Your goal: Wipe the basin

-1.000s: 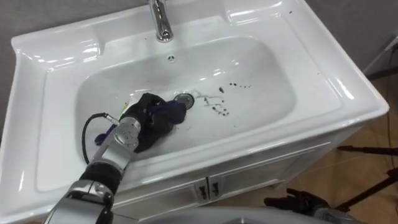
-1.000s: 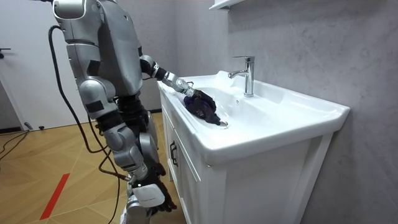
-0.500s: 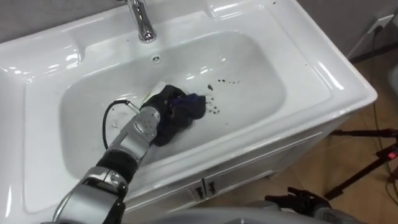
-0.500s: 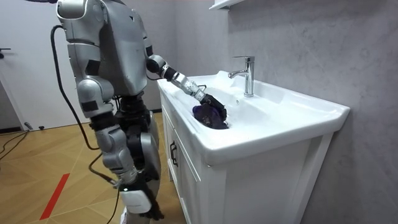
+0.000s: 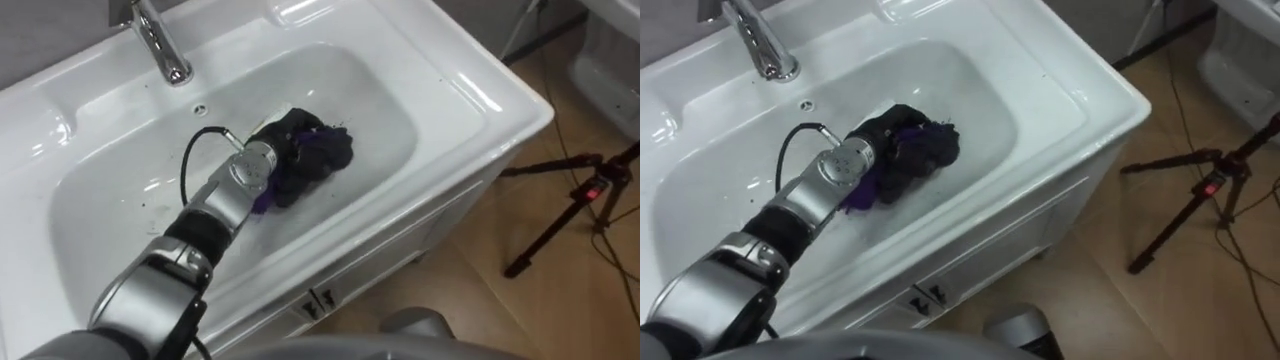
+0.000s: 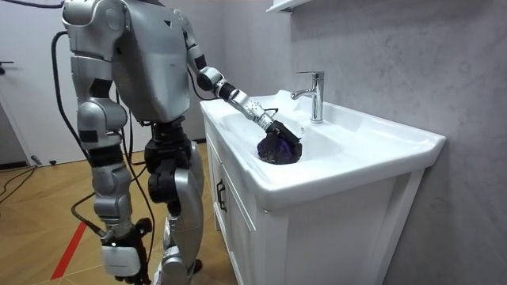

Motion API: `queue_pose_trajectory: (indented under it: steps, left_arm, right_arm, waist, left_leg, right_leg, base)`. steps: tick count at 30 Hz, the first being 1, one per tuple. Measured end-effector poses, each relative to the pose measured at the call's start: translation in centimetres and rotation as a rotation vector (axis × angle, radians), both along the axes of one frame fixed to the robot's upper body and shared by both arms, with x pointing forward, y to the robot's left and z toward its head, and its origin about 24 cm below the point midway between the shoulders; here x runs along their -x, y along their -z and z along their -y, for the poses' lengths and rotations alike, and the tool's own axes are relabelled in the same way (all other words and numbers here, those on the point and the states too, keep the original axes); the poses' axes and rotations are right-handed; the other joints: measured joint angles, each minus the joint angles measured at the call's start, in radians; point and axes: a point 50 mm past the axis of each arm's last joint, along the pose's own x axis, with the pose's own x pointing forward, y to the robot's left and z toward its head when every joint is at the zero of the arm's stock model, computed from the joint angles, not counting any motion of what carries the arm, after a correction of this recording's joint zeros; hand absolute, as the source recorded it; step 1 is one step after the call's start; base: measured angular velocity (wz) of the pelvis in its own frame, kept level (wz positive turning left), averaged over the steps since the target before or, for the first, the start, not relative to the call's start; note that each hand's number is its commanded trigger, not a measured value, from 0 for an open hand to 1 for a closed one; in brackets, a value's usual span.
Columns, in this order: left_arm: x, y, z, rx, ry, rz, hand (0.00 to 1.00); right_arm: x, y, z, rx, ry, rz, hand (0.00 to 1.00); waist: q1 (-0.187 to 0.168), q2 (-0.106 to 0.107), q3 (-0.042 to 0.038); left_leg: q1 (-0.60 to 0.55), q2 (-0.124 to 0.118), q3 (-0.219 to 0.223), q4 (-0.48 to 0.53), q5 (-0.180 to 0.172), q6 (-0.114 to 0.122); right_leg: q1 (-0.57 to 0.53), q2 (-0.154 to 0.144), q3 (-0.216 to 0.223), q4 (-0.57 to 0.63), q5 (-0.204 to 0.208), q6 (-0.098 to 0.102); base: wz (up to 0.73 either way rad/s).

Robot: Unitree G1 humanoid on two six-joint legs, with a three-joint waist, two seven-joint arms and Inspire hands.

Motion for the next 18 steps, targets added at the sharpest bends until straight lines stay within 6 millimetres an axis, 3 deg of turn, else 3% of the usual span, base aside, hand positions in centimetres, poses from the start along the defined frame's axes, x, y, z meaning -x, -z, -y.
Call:
queue_pose_trajectory:
  steps: [5, 10, 18]
  left_arm:
    - [-1.3, -1.4, 0.2, -0.006, 0.010, 0.047, 1.00]
    - [-1.5, -1.6, -0.3, -0.011, -0.002, 0.054, 1.00]
    - [-2.1, -2.9, -0.7, 0.018, -0.030, 0.107, 1.00]
  right_arm:
    - [0.5, 0.0, 0.1, 0.004, -0.012, -0.029, 0.00]
    - [1.1, 0.0, 0.2, 0.005, -0.015, -0.047, 0.00]
    - [1.8, -0.1, 0.2, -0.016, 0.017, -0.066, 0.00]
  waist:
    - [-0.003, 0.008, -0.0018]
    - [0.000, 0.012, -0.0045]
    - [-0.001, 0.012, -0.0046]
  left_leg:
    - [0.011, -0.001, 0.007, 0.000, 0.000, 0.000]
    - [0.021, 0.012, 0.046, 0.003, 0.000, 0.000]
    - [0.017, 0.020, 0.051, 0.003, -0.003, -0.005]
  right_leg:
    - [0.000, 0.009, 0.021, 0.003, 0.000, 0.000]
    - [-0.003, 0.019, 0.041, 0.016, 0.002, -0.005]
    - [-0.014, 0.028, 0.041, 0.017, 0.014, -0.013]
  base:
    - [-0.08]
    - [-0.11]
    - [-0.04]
